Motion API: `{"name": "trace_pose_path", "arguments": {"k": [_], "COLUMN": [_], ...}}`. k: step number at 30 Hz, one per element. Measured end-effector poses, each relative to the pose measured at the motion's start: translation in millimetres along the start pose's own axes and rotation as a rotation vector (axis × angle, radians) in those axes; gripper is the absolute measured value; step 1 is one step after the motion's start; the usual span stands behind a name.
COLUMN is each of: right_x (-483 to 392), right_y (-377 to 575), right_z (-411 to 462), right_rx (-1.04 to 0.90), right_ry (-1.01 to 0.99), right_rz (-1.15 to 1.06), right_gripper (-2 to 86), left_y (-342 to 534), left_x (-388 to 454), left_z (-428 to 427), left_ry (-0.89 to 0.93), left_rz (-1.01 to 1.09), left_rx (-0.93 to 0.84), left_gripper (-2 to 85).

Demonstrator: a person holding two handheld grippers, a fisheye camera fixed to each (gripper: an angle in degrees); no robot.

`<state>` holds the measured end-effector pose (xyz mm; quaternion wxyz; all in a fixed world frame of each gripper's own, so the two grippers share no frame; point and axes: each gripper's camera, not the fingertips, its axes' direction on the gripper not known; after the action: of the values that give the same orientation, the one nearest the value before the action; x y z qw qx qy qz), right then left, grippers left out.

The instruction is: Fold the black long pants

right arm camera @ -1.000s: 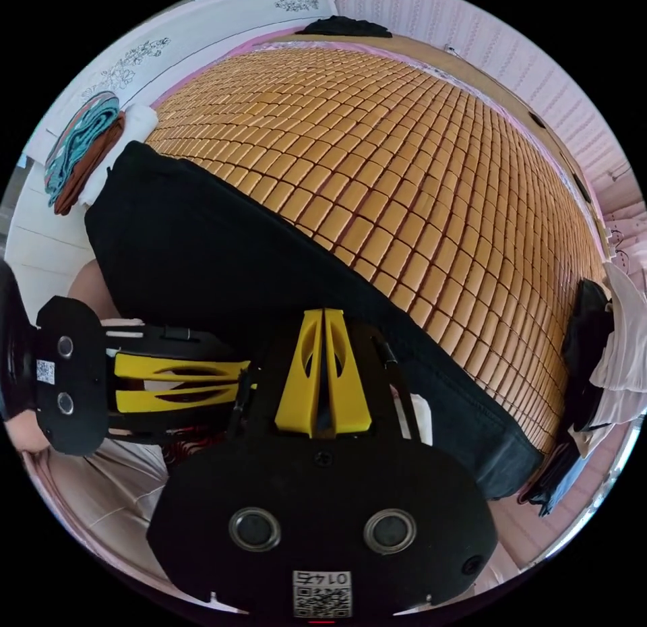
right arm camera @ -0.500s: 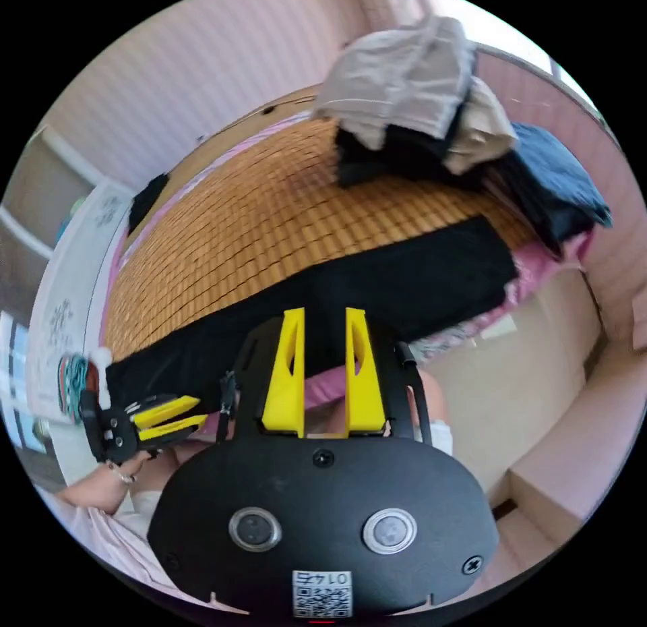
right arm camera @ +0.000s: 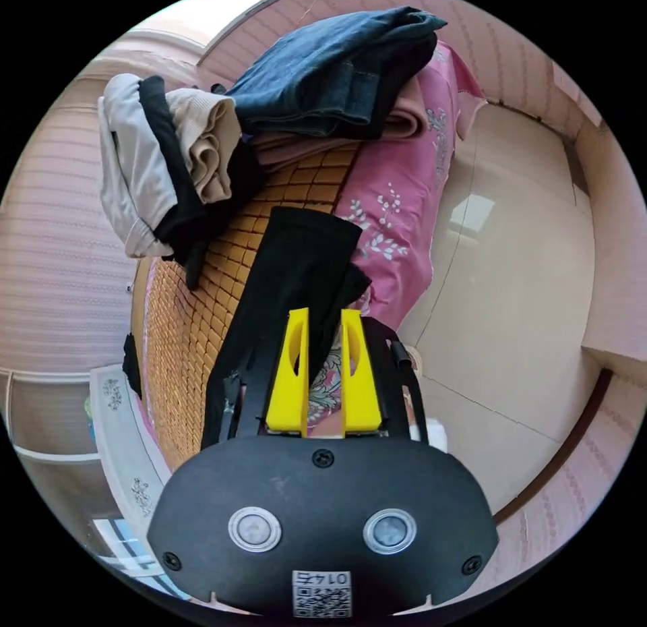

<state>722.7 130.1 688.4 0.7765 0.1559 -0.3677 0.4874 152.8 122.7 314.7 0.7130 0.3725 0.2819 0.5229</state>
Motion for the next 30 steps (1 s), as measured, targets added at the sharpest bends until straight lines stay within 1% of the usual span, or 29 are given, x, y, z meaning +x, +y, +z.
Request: {"name": "trace_pose_path", "arguments": {"k": [1,2,3,5,6,9,11,12,14,15,16,17,18,19,20,21,23,25,26,28,30], "right_x": [-4,-8,-10,-19,-24,-59,-96,-107,-158,-172,-201,-229,-243,-264,-280,-286,-292,-287,-286,-288,-294], "right_y": [2,3,3,2,2,9,25,31,68,82,112,149,170,215,262,286,372,417,440,468,491], "right_z": [-13,-25,-32,-61,-69,-123,-172,-183,-214,-217,-217,-206,-197,-171,-134,-113,-31,3,15,24,33], "right_rx": [0.027,0.043,0.050,0.094,0.110,0.247,0.354,0.369,0.361,0.347,0.278,0.167,0.108,-0.009,-0.130,-0.199,-0.472,-0.547,-0.528,-0.459,-0.391], "right_ry": [-0.029,-0.067,-0.094,-0.270,-0.303,-0.429,-0.535,-0.556,-0.597,-0.608,-0.631,-0.640,-0.640,-0.632,-0.602,-0.577,-0.442,-0.381,-0.306,-0.218,-0.138], "right_rz": [-0.032,-0.069,-0.085,-0.153,-0.171,-0.325,-0.503,-0.554,-0.790,-0.857,-0.992,-1.127,-1.190,-1.284,-1.330,-1.355,-1.453,-1.493,-1.520,-1.587,-1.651], "right_gripper": [2.0,1.2,0.8,0.2,0.1,0.0,0.2,0.3,0.7,0.8,1.1,1.4,1.6,2.0,2.7,3.0,8.4,10.5,10.8,10.6,10.3], "left_y": [4,8,9,15,16,4,-14,-18,-21,-19,-9,7,17,42,71,86,147,187,209,232,242], "left_x": [-5,-10,-12,-22,-24,-32,-32,-33,-46,-51,-60,-71,-77,-91,-105,-112,-140,-158,-168,-179,-189], "left_z": [-6,-13,-17,-34,-38,-52,-67,-72,-89,-93,-102,-111,-115,-124,-130,-132,-137,-137,-137,-140,-144], "left_ry": [0.017,0.031,0.038,0.066,0.074,0.143,0.205,0.226,0.354,0.381,0.410,0.405,0.400,0.388,0.370,0.353,0.297,0.286,0.284,0.278,0.285], "left_rz": [-0.012,-0.021,-0.025,-0.036,-0.037,-0.041,-0.036,-0.041,-0.099,-0.112,-0.126,-0.144,-0.159,-0.202,-0.262,-0.298,-0.453,-0.560,-0.617,-0.680,-0.712], "left_rx": [0.015,0.032,0.041,0.085,0.095,0.149,0.238,0.266,0.359,0.376,0.401,0.413,0.416,0.422,0.425,0.418,0.375,0.339,0.319,0.318,0.338], "left_gripper": [-0.6,-0.7,-0.8,-0.9,-0.9,-0.9,-0.8,-0.7,-0.2,0.0,0.3,0.6,0.8,1.0,1.2,1.2,1.5,1.8,2.0,2.2,2.5]}}
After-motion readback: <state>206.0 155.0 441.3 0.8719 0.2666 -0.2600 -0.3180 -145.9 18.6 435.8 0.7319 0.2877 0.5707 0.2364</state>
